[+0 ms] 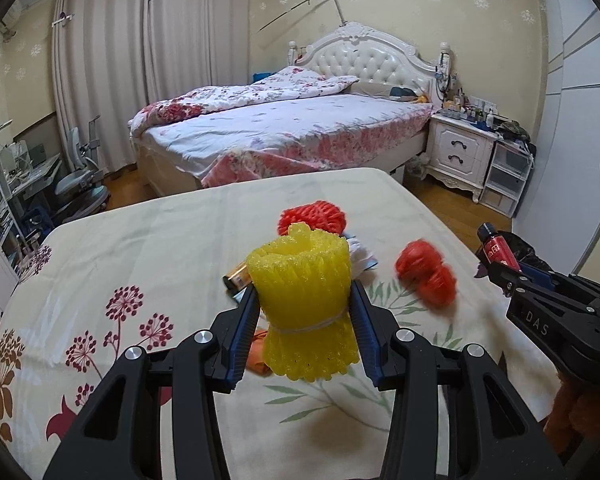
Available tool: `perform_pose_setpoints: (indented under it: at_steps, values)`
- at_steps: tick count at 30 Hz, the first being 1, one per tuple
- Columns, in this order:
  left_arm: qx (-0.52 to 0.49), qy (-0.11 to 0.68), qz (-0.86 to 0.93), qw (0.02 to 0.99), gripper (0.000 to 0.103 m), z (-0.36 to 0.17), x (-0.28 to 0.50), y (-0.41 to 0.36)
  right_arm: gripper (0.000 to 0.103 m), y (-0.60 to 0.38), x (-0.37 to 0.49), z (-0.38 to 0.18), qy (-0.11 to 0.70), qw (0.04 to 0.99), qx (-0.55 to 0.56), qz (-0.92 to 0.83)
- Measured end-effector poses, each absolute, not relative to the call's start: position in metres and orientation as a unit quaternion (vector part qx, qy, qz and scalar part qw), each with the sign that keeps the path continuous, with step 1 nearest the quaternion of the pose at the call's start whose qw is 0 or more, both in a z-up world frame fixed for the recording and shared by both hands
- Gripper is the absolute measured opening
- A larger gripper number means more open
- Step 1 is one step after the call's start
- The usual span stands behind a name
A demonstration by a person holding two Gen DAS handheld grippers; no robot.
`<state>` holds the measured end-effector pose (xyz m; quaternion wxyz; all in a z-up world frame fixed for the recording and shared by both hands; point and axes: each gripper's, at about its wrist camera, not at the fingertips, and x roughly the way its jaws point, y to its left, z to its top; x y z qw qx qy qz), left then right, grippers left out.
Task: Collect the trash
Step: 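Carry the red can and yellow net over the black trash bin with both tools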
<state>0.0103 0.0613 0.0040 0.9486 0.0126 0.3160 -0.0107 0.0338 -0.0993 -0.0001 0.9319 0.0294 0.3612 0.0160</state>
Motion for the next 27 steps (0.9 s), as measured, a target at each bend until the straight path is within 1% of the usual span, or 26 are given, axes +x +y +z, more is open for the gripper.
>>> perform_pose_setpoints:
  at_steps: [12,27]
  values:
    - [0.044,0.29,-0.105,0.95,0.045,0.017,0.038,-0.022,0.023,-0.178,0.037,0.006,0.338,0.935,0.062,-0.083]
    - [0.084,0.286,-0.176,0.938,0.045,0.0,0.081,-0.114,0.023,-0.249,0.048,-0.017,0.34,0.918,0.093,-0.18]
